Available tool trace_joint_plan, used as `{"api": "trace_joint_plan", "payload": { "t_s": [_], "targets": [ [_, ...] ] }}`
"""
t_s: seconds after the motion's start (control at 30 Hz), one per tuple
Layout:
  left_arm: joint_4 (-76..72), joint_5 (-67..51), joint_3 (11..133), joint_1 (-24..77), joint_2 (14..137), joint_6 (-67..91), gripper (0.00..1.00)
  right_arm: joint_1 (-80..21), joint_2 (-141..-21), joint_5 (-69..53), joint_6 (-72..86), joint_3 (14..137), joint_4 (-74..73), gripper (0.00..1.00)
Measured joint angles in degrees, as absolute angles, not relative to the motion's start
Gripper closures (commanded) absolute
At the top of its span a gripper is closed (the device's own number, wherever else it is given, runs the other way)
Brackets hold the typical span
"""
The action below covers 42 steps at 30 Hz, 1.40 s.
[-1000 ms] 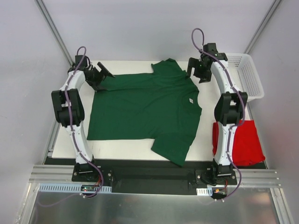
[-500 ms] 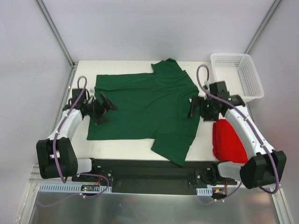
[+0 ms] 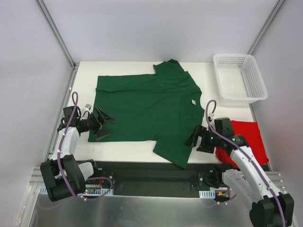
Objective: Fold and stack the t-shirts
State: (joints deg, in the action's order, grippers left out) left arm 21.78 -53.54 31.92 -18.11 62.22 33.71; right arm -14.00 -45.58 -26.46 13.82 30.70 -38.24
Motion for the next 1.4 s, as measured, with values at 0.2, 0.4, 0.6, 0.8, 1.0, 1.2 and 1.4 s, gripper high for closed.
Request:
{"api": "trace_joint_plan", "payload": {
  "t_s": [0.2, 0.4, 0.6, 0.8, 1.0, 1.2, 1.4],
  "targets": [
    [21.0, -53.5, 35.0, -18.1, 65.6, 34.0, 0.01, -18.1, -37.1, -26.7, 20.4, 22.6, -35.5, 0.04],
    [20.1, -53.4, 37.7, -18.1, 71.1, 34.0, 0.01, -27.4, -33.0, -24.2, 27.3, 17.4, -34.7, 0.01],
    [20.3, -53.5, 38.1, -18.1, 72.9, 33.8, 0.01, -37.8, -31.8, -18.6, 33.1, 15.9, -33.9, 0.05],
    [21.0, -53.5, 38.9, -18.1, 72.9, 33.3, 0.01, -44.8, -35.5, -12.8, 37.5, 14.3, -29.1, 0.09],
    [22.5, -53.5, 39.5, -18.1, 72.9, 32.4, 0.01, -52.9, -46.1, -8.1, 40.1, 15.9, -22.5, 0.39],
    [23.2, -53.6, 40.3, -18.1, 73.1, 31.9, 0.01, -55.9, -52.3, -4.4, 39.9, 20.4, -21.8, 0.57],
    [23.3, -53.5, 40.5, -18.1, 73.1, 31.7, 0.01, -56.2, -48.7, -2.2, 39.9, 20.6, -23.0, 0.74]
  ]
}}
